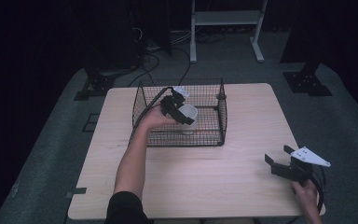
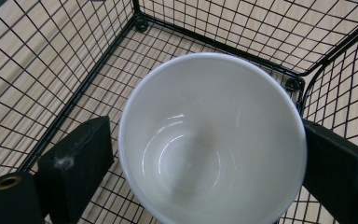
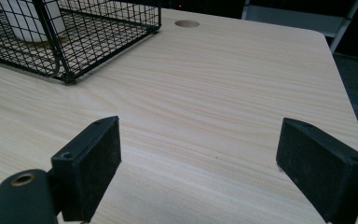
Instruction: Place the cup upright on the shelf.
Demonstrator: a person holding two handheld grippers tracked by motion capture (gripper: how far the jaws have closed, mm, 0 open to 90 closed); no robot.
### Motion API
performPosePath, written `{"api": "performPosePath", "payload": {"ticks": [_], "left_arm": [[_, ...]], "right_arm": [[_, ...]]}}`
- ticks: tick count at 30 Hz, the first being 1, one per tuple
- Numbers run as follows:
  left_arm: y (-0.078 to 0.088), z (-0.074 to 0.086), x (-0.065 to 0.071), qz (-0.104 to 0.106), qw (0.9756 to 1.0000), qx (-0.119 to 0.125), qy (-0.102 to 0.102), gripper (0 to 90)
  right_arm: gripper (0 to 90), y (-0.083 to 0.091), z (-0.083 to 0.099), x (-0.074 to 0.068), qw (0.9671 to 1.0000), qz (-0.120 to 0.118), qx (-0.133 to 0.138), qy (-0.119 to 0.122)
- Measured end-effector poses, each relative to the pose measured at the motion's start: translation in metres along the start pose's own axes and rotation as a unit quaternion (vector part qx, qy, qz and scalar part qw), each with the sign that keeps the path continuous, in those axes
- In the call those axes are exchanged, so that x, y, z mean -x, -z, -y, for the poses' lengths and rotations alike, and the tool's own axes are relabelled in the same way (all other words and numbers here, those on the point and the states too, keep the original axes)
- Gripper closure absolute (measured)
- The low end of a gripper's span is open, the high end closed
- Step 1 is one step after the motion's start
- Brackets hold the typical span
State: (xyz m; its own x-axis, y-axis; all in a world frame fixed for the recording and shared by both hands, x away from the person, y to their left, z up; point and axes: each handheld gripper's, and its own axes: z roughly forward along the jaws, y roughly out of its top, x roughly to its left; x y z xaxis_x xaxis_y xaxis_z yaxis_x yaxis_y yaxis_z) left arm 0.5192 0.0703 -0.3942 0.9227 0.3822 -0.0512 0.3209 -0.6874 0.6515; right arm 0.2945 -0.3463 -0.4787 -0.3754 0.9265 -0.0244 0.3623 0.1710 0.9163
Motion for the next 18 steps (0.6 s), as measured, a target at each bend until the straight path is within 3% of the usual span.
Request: {"api": "performPosePath", "payload": {"ticks": [18], "left_arm": [[0.014, -0.004, 0.006, -0.012, 0.9999, 0.01, -0.006, 4.2]], "right_arm": [[13.0, 0.0, 0.0, 0.0, 1.0, 0.0, -0.001, 0.002]]}}
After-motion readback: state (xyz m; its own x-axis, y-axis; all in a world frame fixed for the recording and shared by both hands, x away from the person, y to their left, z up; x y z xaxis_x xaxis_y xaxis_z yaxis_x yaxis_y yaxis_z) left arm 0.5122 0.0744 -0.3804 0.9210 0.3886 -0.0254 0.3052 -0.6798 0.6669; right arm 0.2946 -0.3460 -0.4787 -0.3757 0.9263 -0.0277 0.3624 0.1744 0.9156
